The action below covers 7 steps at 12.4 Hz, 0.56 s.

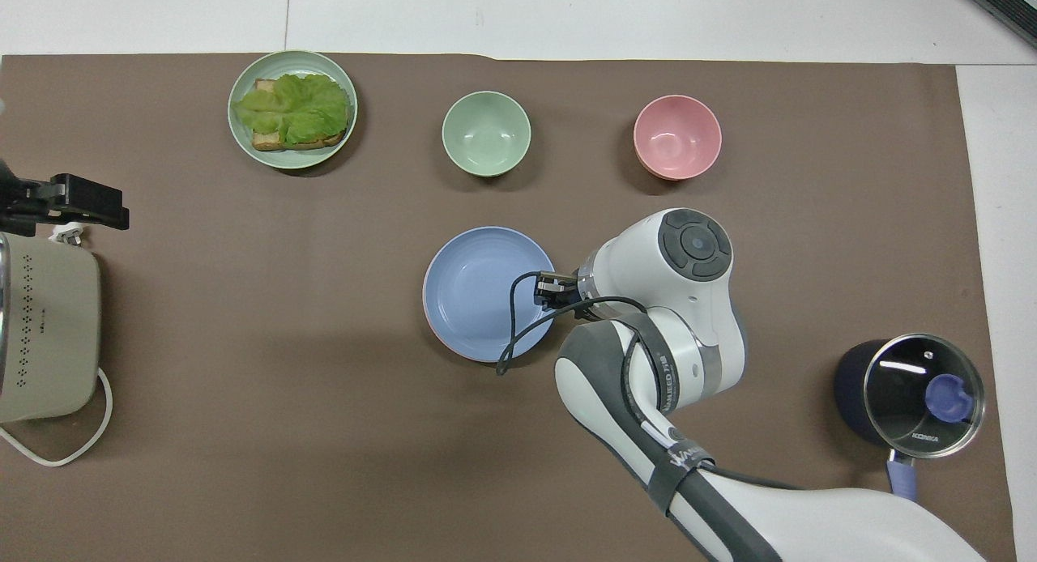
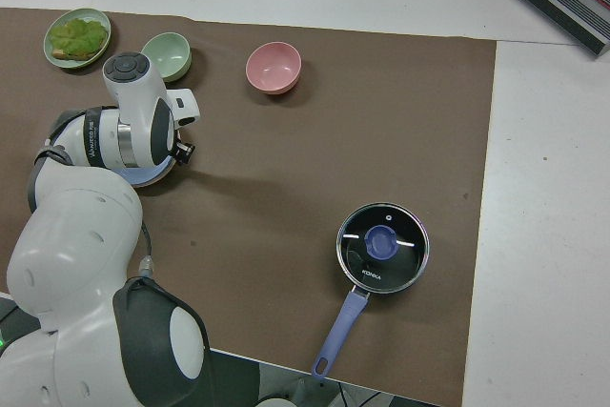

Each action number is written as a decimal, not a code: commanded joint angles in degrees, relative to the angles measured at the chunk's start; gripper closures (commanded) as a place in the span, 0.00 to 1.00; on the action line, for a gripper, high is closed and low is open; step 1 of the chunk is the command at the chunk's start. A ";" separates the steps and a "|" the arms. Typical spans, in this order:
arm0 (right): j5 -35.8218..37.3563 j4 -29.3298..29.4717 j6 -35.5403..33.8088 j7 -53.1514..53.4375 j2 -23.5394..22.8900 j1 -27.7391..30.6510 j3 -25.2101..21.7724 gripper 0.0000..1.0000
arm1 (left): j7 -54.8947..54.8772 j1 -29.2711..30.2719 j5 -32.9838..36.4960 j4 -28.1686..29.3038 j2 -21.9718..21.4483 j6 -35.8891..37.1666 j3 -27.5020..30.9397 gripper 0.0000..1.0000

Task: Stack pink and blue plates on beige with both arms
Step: 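Release the blue plate and withdraw the right gripper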

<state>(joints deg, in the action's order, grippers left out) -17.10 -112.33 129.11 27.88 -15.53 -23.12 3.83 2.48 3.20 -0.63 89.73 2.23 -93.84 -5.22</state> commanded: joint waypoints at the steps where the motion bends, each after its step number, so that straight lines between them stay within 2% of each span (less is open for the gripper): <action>1: -0.13 0.27 -3.69 0.16 3.48 1.14 -1.01 0.00 | 0.68 0.23 0.89 -1.22 0.49 1.21 -0.23 0.00; 5: 13.55 0.27 -7.73 -2.29 10.42 9.91 -0.76 0.00 | 0.68 0.14 0.89 -1.31 0.49 1.21 -0.23 0.00; 7: 14.37 0.27 -9.93 -8.69 12.80 14.49 -0.76 0.00 | 0.60 0.23 0.89 -1.22 0.49 1.21 -0.23 0.00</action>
<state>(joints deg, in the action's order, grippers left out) -4.24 -111.19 120.75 23.70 -5.25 -12.13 2.41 2.48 3.20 -0.63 89.73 2.23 -93.84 -5.22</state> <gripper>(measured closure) 0.000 0.000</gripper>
